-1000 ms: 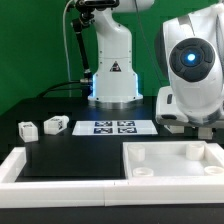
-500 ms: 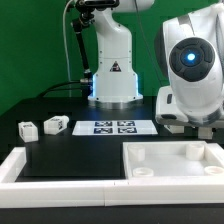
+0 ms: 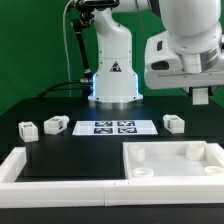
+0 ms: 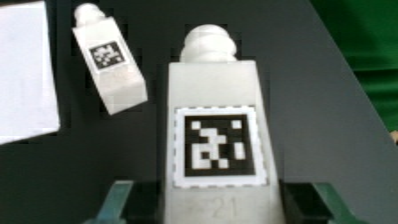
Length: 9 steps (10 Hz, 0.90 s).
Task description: Assemble square table
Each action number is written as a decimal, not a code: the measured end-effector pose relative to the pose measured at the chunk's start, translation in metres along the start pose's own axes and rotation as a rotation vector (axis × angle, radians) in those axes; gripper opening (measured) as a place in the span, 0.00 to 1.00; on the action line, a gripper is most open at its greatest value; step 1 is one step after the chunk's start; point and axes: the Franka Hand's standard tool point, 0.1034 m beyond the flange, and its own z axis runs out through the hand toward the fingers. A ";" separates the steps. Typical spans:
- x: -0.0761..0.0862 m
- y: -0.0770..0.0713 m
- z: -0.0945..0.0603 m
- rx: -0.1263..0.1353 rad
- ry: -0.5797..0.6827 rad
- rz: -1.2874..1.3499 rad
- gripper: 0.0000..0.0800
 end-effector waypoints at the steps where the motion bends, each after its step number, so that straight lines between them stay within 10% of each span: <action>1: 0.006 -0.004 -0.005 0.012 0.121 -0.006 0.36; 3: 0.010 0.001 -0.019 0.011 0.225 -0.036 0.36; 5: 0.027 0.007 -0.085 -0.022 0.394 -0.126 0.36; 9: 0.037 -0.002 -0.089 0.002 0.688 -0.160 0.36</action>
Offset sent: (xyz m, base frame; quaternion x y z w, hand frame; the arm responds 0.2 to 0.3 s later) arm 0.0728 -0.0529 0.0560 -0.0192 0.2034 -0.0791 0.9757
